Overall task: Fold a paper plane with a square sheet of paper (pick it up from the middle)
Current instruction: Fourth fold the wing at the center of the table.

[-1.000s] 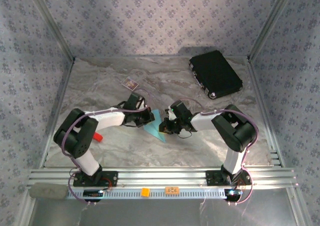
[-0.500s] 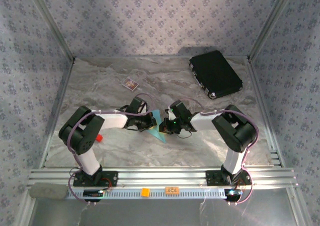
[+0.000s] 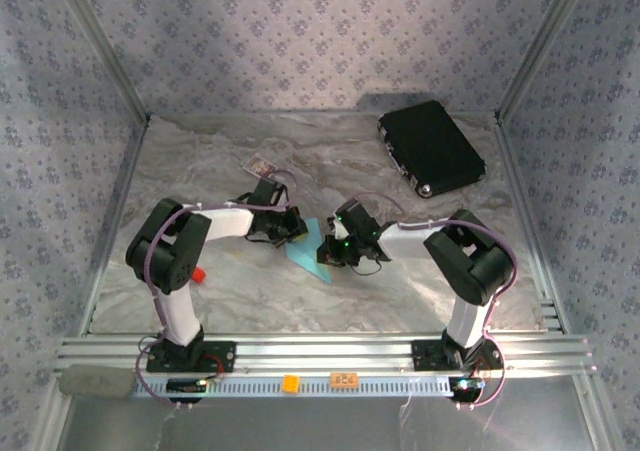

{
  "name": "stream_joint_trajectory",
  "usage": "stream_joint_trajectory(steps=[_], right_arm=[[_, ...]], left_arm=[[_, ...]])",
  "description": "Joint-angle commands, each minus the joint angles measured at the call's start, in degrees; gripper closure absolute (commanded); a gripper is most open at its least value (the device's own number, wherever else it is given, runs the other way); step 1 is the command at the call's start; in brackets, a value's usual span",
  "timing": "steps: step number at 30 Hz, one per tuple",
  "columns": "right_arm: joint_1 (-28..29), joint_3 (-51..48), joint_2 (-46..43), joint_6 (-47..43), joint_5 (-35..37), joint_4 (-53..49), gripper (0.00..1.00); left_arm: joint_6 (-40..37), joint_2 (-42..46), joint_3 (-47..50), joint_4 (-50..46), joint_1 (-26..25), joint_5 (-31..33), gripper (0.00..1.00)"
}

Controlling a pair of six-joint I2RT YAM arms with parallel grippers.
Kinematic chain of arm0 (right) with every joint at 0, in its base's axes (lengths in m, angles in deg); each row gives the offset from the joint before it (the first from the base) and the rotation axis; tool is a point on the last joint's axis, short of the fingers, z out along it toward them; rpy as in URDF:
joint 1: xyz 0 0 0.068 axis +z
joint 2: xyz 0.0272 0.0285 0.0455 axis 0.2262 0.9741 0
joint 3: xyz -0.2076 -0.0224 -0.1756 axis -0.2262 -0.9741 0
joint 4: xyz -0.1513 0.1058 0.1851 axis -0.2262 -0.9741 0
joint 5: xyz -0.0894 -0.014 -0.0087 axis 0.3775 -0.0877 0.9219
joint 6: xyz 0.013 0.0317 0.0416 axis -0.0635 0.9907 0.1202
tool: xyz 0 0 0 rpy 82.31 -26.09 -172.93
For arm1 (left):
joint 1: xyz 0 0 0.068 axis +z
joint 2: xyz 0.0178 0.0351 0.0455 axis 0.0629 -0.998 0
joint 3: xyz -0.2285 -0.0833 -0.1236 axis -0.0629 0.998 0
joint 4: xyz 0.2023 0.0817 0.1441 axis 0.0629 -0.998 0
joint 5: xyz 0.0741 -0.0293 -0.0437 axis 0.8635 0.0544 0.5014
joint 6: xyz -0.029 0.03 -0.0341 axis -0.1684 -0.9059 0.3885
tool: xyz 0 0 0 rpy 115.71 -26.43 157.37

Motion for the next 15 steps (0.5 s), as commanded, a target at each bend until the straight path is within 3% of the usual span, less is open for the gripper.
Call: stream_joint_trajectory(steps=[1,15], right_arm=[[0.4,-1.9,1.6,-1.8,5.0,-11.5,1.00],[0.4,-1.8,1.8,-2.2,4.8,-11.8,1.00]], left_arm=[[-1.8,-1.7,-1.8,-1.6,2.5,4.9,1.00],[-7.2,-4.3,-0.9,2.3,10.1,1.1,1.00]])
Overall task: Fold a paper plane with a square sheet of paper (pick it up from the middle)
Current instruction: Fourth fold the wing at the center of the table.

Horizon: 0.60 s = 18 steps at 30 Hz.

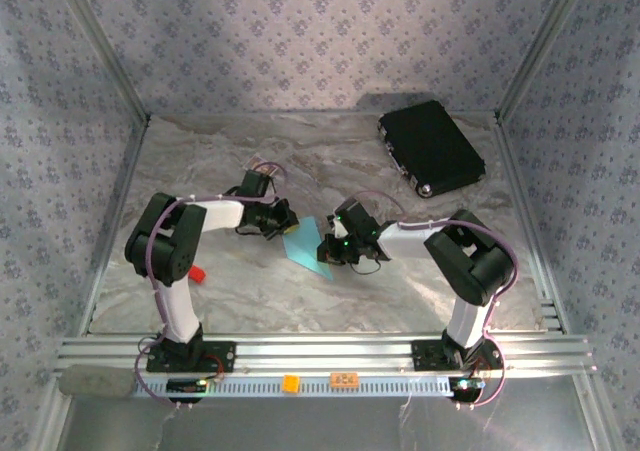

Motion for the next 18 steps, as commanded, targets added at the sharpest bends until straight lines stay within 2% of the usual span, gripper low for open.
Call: stream_joint_trajectory(steps=[1,11,18], right_arm=[[0.2,-2.2,2.0,-1.1,2.8,-11.4,1.00],[0.2,-1.9,2.2,-1.4,2.5,-11.7,1.00],[0.2,-1.4,2.1,-1.4,2.4,-11.7,1.00]], left_arm=[[-3.3,-2.0,0.4,1.7,4.0,5.6,1.00],[-5.6,-2.4,0.1,3.4,6.5,3.5,0.99],[-4.8,6.5,1.1,1.5,6.4,5.2,0.97]])
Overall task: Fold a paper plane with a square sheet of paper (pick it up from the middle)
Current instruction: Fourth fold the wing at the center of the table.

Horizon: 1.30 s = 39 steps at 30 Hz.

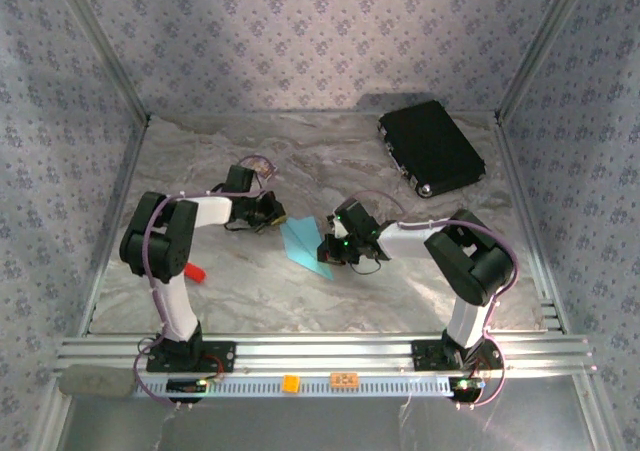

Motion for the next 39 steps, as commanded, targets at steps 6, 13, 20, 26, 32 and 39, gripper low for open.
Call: stream_joint_trajectory(steps=[6,13,20,26,32,39], right_arm=[[0.3,-1.3,2.1,-1.0,2.6,-10.9,1.00],[0.2,-1.3,2.1,-0.9,2.6,-10.6,1.00],[0.3,-0.2,1.6,-1.3,1.6,-10.8,1.00],[0.6,4.8,-0.2,-2.9,-0.5,-11.5,1.00],[1.4,11.8,4.5,-3.7,-1.4,-12.1,1.00],[0.9,17.0,10.2,-5.1,-1.0,-15.2,1.00]], left_arm=[[-0.8,9.4,1.9,-2.2,-2.1,2.0,0.93],[-0.4,4.3,3.8,0.2,-8.9,0.3,0.95],[-0.3,-1.1,3.1,0.3,-9.5,1.0,0.99],[-1.3,-1.6,4.7,-1.5,-9.4,2.2,1.00],[-1.4,-2.0,6.2,-0.6,-9.3,1.9,1.00],[-1.4,-1.9,5.9,-0.6,-9.4,2.2,1.00]])
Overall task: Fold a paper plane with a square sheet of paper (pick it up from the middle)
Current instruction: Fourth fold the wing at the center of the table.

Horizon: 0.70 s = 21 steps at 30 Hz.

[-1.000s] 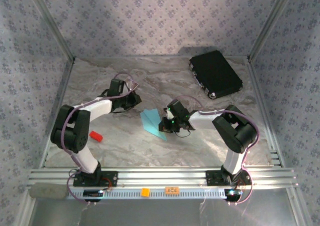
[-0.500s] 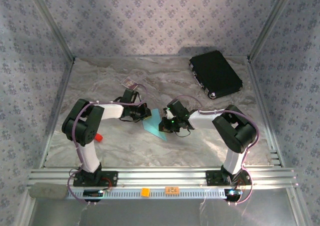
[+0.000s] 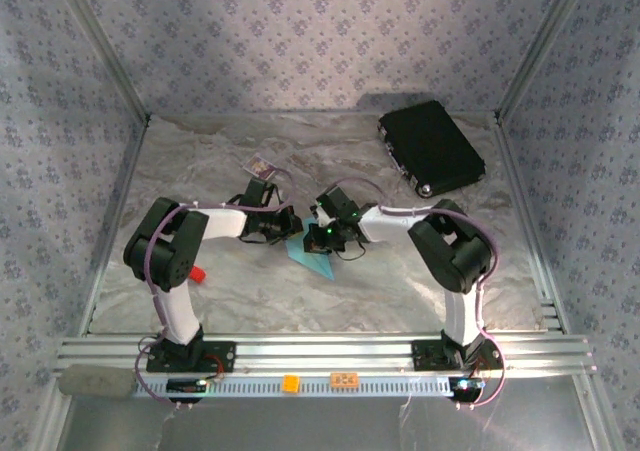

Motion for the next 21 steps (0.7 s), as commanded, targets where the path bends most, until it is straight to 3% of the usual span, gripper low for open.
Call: stream_joint_trajectory(steps=[1,21], right_arm=[[-0.3,0.9,1.3,-2.0,-0.6,-5.0,1.00],[0.7,-25.1,-15.6,3.4,-2.5,6.0,1.00]], left_arm=[[-1.3,-2.8,1.7,-3.9,0.1,3.3,1.00],[-0.5,-3.3,2.2,-3.8,0.8,4.0,1.00]])
